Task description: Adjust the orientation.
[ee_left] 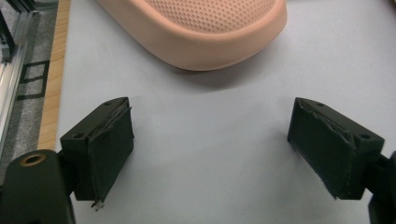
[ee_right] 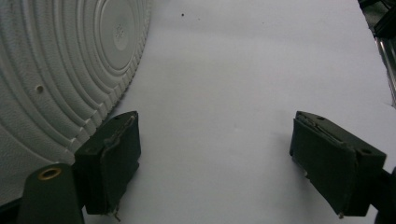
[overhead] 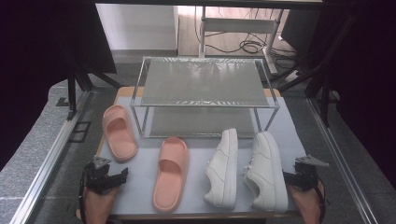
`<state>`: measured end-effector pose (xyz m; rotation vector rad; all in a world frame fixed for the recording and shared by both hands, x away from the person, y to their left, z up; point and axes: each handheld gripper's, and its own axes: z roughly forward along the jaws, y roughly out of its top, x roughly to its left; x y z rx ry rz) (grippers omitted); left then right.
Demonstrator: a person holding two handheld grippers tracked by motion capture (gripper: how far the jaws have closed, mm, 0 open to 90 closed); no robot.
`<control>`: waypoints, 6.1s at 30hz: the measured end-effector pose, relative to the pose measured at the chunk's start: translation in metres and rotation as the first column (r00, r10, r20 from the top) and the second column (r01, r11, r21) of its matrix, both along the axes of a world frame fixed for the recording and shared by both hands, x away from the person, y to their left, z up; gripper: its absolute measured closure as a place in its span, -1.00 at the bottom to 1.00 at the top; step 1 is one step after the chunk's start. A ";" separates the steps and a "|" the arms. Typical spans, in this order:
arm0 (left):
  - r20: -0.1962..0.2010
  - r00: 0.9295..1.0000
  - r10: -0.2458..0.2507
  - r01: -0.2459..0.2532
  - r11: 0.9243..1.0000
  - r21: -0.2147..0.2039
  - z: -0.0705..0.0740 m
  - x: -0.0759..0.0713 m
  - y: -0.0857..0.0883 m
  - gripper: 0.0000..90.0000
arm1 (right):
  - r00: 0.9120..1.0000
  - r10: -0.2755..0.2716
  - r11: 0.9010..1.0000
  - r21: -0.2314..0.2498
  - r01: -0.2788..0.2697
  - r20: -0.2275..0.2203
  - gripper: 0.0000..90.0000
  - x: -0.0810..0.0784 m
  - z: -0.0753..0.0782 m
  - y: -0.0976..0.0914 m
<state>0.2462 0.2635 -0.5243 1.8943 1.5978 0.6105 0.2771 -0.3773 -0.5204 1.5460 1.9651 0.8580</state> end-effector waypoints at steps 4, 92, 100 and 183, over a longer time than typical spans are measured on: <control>0.000 1.000 0.000 0.000 1.000 0.000 0.000 0.000 0.000 -0.68 | 1.000 0.000 1.000 -0.001 0.000 0.000 -0.63 0.000 0.000 0.000; 0.061 0.998 -0.032 0.035 0.999 -0.033 0.044 0.127 -0.006 0.43 | 1.000 0.005 1.000 -0.003 -0.005 0.008 -0.62 0.000 -0.001 0.000; 0.043 0.999 -0.009 0.011 0.999 -0.040 0.041 0.146 -0.003 0.48 | 1.000 0.005 1.000 -0.003 -0.005 0.008 -0.62 0.000 -0.001 0.000; 0.127 0.975 -0.180 0.178 0.984 0.023 0.079 -0.018 -0.008 0.91 | 1.000 0.004 1.000 -0.002 -0.004 0.008 -0.62 0.000 -0.001 0.000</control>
